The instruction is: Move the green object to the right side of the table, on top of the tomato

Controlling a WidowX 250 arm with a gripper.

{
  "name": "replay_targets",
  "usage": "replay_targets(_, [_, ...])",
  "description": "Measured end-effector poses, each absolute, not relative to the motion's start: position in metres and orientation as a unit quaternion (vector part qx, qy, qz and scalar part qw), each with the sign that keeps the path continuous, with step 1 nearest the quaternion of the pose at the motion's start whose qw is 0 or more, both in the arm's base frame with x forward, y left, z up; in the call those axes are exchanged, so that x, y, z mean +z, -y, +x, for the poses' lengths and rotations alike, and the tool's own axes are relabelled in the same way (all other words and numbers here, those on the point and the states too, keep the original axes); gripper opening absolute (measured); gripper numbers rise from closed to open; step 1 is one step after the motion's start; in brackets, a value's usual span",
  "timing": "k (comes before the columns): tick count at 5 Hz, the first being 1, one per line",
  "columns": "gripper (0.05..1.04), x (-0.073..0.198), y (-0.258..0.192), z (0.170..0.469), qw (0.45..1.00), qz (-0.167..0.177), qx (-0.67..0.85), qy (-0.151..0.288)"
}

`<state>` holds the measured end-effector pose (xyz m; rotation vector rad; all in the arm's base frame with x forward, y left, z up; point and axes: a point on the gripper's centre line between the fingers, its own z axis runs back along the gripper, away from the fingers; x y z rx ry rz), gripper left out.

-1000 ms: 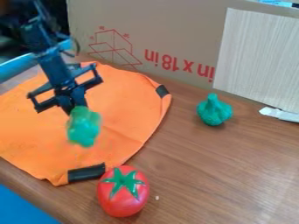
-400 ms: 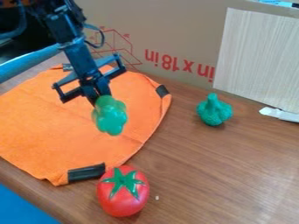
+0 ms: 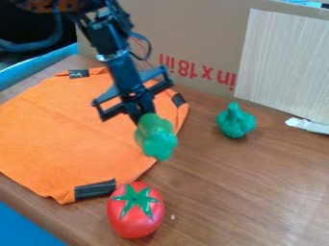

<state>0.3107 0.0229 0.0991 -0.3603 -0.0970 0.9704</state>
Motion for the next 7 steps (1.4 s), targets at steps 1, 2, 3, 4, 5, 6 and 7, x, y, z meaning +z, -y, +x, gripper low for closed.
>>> replay_targets(1, [0.082,0.1,-0.002,0.318,0.869,-0.169,0.461,0.058])
replay_targets(2, [0.082,0.088,0.015,0.324,0.869,-0.161,0.464,0.058])
replay_targets(3, [0.082,0.075,0.024,0.333,0.871,-0.148,0.465,0.062])
replay_targets(4, [0.11,0.069,0.029,0.341,0.869,-0.142,0.467,0.076])
replay_targets(5, [0.278,0.068,0.029,0.345,0.867,-0.142,0.472,0.074])
replay_targets(6, [0.561,0.073,0.032,0.348,0.866,-0.15,0.472,0.068])
replay_targets(7, [0.857,0.082,0.024,0.349,0.862,-0.159,0.478,0.055])
